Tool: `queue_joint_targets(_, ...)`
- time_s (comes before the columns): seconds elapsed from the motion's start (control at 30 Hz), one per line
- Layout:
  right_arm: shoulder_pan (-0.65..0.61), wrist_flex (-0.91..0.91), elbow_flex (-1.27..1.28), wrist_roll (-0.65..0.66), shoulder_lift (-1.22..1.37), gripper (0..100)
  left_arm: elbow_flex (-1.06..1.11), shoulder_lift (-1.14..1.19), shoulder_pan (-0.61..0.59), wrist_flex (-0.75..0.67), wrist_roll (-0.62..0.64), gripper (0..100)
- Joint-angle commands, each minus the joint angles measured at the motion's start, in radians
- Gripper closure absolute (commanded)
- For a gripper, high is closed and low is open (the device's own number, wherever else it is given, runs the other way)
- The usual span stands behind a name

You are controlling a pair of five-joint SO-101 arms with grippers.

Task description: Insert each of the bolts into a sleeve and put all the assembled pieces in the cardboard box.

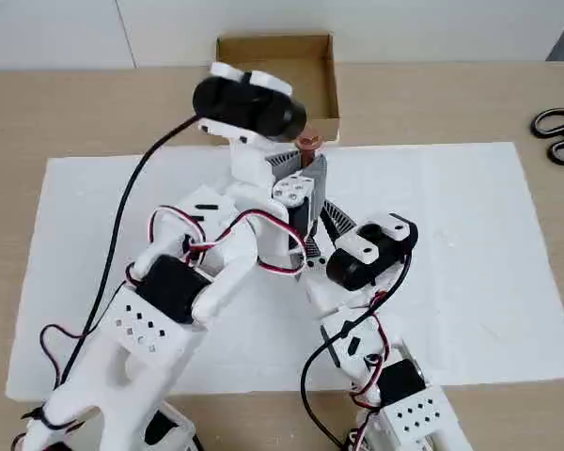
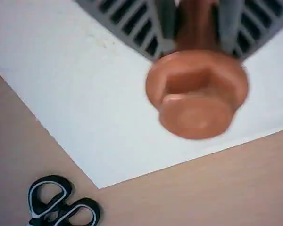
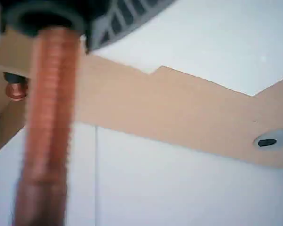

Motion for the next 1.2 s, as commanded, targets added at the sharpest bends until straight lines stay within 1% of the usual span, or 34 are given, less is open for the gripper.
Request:
queue_joint_targets(0.0, -0.005, -0.028, -0.006, -0.002, -0.016, 99.5, 0.013, -0.044, 0.006, -0.058, -0.008, 99)
queue_joint_targets(0.3, -0.007, -0.028, -0.006, -0.002, -0.016, 99.5, 0.016, -0.044, -0.008, -0.069, -0.011, 99)
queue_joint_targets(0.47, -0.008, -0.028, -0.006, -0.002, -0.016, 99.5, 0.054, -0.043, -0.025, -0.115, -0.043, 99)
queue_joint_targets(0.73, -0.008, -0.028, -0.006, -0.002, -0.016, 99.5, 0.076, -0.044, -0.020, -0.115, -0.041, 99)
queue_joint_targets(1.17, -0.008, -0.028, -0.006, -0.002, -0.016, 99.5, 0.076, -0.044, -0.020, -0.032, -0.043, 99)
